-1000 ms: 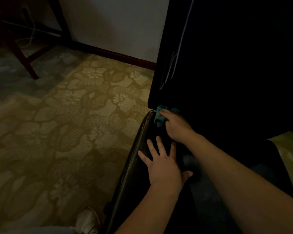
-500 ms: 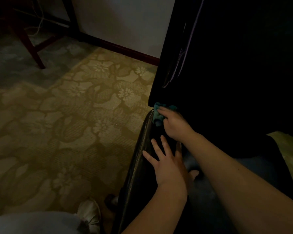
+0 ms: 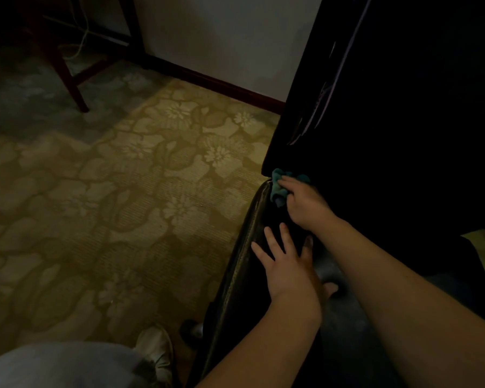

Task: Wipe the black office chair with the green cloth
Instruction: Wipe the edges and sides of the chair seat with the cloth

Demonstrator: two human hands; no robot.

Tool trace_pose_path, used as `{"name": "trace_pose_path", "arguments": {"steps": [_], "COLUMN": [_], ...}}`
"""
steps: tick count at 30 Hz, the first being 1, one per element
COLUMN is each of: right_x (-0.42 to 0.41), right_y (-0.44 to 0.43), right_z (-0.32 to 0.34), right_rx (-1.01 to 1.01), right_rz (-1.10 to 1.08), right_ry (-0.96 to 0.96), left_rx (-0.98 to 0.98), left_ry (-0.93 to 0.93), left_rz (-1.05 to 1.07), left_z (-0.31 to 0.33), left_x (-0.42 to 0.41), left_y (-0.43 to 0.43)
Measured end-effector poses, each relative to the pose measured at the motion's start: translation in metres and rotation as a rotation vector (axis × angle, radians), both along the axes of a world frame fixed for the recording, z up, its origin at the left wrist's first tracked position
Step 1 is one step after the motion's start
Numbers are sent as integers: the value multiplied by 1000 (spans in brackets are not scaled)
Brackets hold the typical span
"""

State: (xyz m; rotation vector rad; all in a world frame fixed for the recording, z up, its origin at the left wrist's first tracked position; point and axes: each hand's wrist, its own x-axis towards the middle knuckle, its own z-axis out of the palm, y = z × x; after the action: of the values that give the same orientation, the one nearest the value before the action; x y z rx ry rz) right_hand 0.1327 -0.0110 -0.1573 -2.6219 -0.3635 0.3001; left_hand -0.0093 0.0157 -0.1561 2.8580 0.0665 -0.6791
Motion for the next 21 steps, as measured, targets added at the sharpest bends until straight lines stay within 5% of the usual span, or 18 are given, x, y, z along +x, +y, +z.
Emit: {"name": "trace_pose_path", "arguments": {"steps": [21], "right_x": [-6], "right_y": [-21], "right_z": [9], "right_rx": [66], "right_rz": [246], "right_ry": [15], "left_rx": [84], "left_ry": [-13], "left_rz": [-70], "left_z": [12], "left_x": [-1], "left_y": [4]}}
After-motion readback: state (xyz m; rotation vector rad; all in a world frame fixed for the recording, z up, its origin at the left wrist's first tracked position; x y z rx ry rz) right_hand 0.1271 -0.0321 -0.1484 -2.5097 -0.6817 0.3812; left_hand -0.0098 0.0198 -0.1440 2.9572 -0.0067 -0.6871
